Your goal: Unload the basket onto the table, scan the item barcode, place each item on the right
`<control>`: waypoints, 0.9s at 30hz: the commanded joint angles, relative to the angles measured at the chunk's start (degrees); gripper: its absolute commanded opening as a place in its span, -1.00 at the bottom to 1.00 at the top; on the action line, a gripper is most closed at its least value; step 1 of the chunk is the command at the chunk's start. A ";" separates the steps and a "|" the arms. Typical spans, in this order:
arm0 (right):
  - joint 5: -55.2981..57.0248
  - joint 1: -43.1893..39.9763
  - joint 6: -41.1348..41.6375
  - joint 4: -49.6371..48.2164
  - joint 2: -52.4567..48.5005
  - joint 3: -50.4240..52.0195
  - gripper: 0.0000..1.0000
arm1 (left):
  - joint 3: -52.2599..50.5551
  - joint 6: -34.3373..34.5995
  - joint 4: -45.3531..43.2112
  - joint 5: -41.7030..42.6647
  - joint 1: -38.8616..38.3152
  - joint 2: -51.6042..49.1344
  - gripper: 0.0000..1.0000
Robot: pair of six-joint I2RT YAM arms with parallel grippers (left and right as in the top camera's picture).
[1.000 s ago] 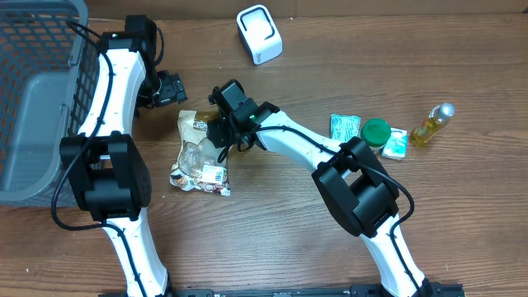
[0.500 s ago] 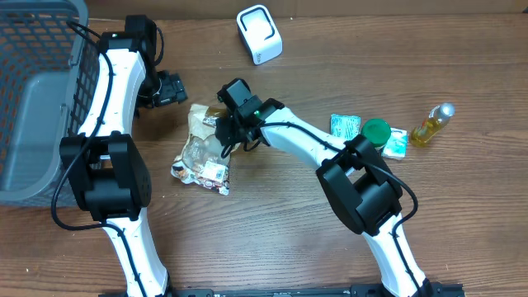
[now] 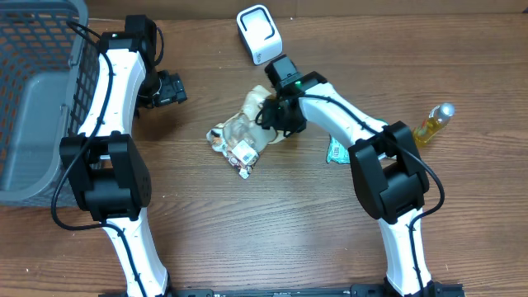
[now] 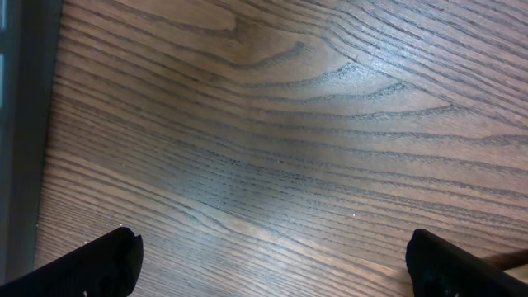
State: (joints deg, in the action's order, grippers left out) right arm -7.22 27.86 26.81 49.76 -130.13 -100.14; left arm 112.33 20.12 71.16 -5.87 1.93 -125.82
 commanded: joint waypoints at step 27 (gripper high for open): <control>-0.50 0.70 0.87 11.85 4.09 1.40 0.15 | 0.63 -0.44 0.11 -0.68 0.31 0.00 0.99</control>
State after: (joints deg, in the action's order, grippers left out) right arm -7.70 28.16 28.45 61.52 -129.12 -100.03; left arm 112.33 20.12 71.16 -5.87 1.93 -125.82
